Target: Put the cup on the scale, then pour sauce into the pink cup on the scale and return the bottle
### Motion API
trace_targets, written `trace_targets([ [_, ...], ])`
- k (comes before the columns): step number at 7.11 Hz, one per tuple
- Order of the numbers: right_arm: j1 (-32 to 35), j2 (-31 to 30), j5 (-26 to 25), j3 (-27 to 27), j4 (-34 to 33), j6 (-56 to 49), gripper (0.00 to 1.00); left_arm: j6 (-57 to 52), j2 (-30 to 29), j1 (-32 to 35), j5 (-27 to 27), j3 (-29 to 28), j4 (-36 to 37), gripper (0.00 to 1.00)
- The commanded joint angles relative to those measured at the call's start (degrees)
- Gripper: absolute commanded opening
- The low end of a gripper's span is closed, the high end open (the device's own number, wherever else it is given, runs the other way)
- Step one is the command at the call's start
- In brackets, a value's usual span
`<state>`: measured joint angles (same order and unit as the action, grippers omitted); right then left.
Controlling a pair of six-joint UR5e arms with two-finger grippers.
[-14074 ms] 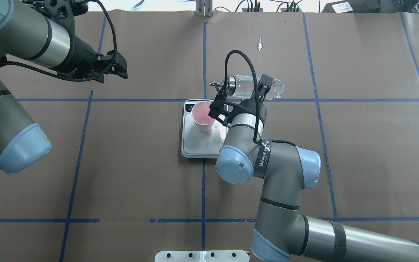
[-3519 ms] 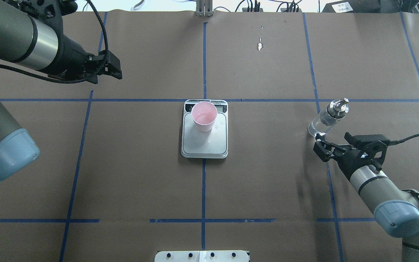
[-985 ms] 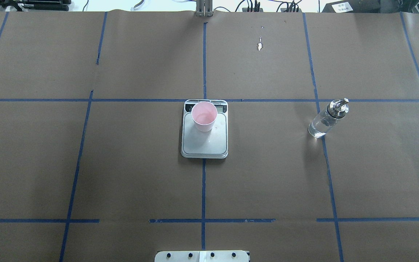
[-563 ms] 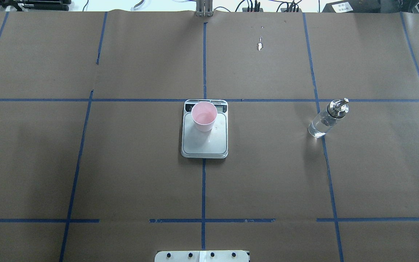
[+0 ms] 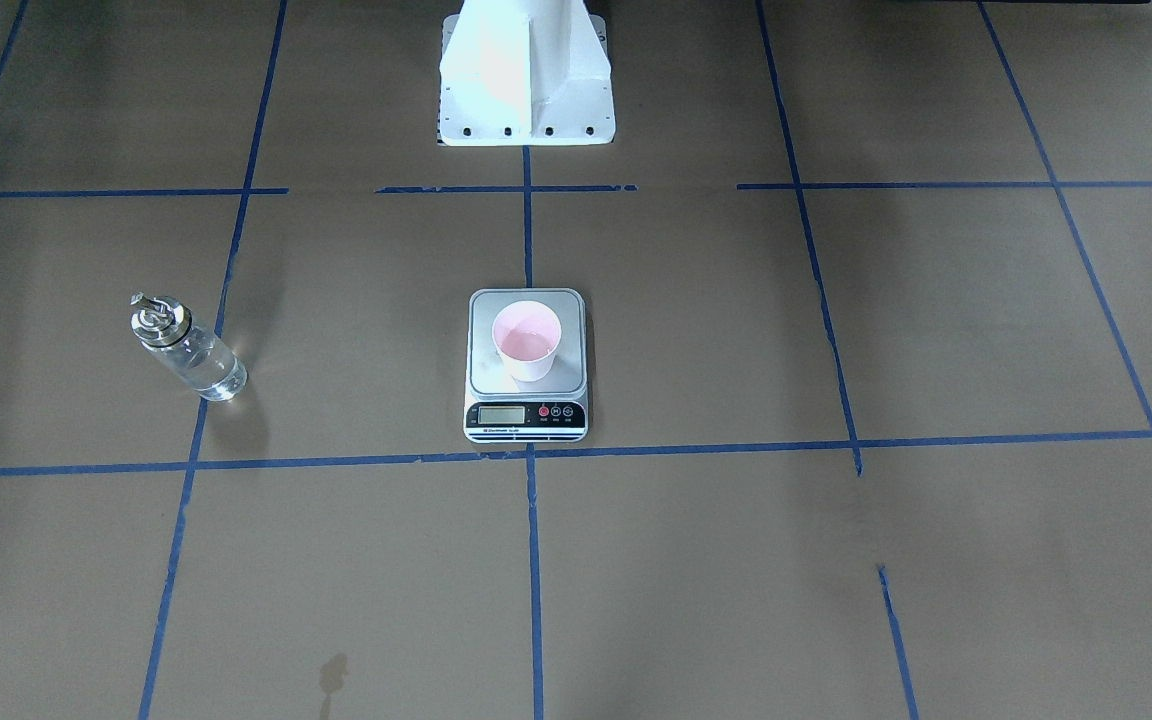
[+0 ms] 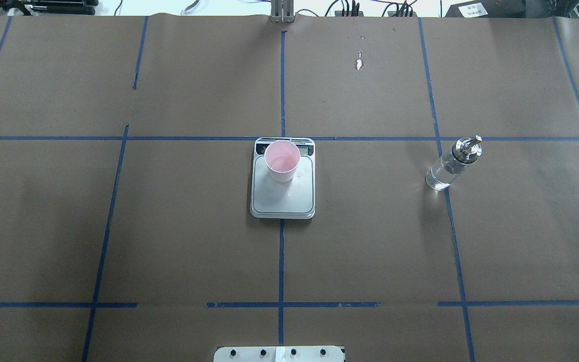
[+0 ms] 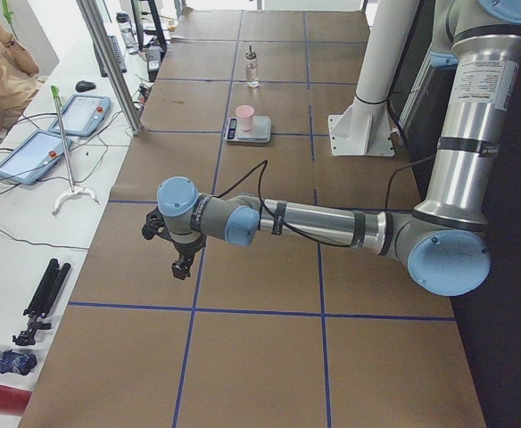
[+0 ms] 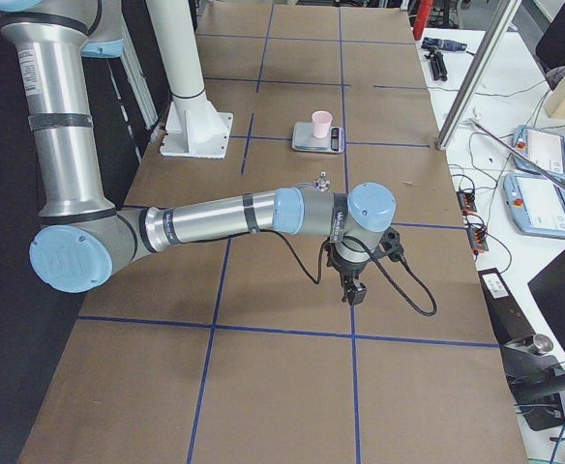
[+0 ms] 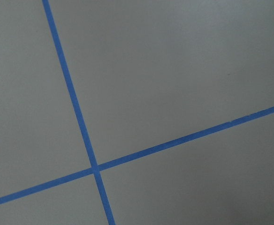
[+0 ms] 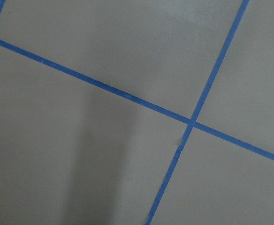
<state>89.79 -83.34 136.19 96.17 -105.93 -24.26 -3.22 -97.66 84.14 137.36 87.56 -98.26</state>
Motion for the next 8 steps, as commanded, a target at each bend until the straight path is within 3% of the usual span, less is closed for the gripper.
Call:
trace_targets([
  [1,-0.7,-0.5,-0.7,-0.3,0.1,0.2,1.00,-0.2,-0.7,0.1,-0.4,-1.9,0.9,1.00],
  [3,-0.7,-0.3,0.0,-0.7,0.1,0.1,1.00,-0.4,0.3,0.5,-0.4,1.6,5.5,1.00],
  [8,-0.6,0.2,0.7,-1.1,2.2,5.2,1.00,6.1,-1.1,0.3,-3.9,0.6,5.3,1.00],
])
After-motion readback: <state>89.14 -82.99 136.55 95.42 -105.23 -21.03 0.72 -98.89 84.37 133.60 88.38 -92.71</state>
